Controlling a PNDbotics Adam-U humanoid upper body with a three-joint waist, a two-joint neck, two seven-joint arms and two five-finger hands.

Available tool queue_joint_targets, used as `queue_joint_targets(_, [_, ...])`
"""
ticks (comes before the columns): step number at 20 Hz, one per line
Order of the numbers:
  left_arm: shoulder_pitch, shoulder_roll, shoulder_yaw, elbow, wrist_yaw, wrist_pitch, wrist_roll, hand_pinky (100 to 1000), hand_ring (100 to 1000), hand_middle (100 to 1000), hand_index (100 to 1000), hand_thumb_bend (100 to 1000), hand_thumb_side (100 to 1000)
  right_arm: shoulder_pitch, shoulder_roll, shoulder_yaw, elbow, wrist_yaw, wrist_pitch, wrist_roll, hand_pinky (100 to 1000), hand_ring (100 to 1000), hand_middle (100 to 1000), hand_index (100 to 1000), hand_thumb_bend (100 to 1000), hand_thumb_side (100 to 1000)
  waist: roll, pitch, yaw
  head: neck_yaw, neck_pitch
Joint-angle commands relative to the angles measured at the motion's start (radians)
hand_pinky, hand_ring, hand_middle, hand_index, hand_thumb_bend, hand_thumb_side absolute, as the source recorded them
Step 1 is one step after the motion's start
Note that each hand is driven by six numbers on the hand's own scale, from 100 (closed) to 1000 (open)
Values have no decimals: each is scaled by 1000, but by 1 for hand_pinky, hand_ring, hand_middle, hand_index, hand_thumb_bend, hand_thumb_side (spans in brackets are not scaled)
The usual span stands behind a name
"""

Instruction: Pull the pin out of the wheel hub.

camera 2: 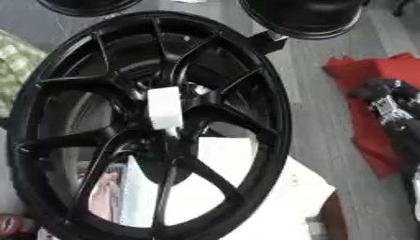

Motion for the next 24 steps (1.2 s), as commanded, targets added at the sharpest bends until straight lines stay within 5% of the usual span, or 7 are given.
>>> queue_joint_targets(1, [47,-39,43,-7,-50,-4,45,807,536,535,688,100,325,-10,-4,-5,-24,-4,4,0,988,724,535,652,100,328,3,-10,-7,14,-19])
queue_joint_targets(3, [90,-89,52,-19,-85,5,55,829,577,591,792,100,381,-13,-1,-3,-24,-5,6,3,988,724,535,652,100,328,1,-8,-13,23,-21])
queue_joint_targets(6, [127,-145,53,-21,-138,19,43,871,682,744,912,100,822,-16,2,-3,-26,-7,7,3,988,724,535,652,100,328,0,-6,-19,27,-25])
queue_joint_targets(9, [148,-188,57,-17,-190,39,39,883,718,782,934,105,967,-18,5,-2,-26,-8,9,4,989,724,535,652,100,329,-2,-4,-24,29,-27])
queue_joint_targets(12, [157,-222,65,-27,-237,58,57,878,707,782,924,100,962,-18,7,-3,-27,-9,7,3,989,724,535,652,100,329,-3,-4,-27,29,-27])
queue_joint_targets(16, [148,-268,67,-89,-265,67,106,843,610,702,824,100,809,-20,9,-2,-26,-10,10,4,988,723,535,652,100,329,-4,-4,-28,30,-28])
queue_joint_targets(24, [99,-385,54,-252,-146,-30,235,772,482,565,735,100,684,-22,3,2,-31,-15,4,5,988,723,535,651,100,323,-10,-4,-29,34,-25])
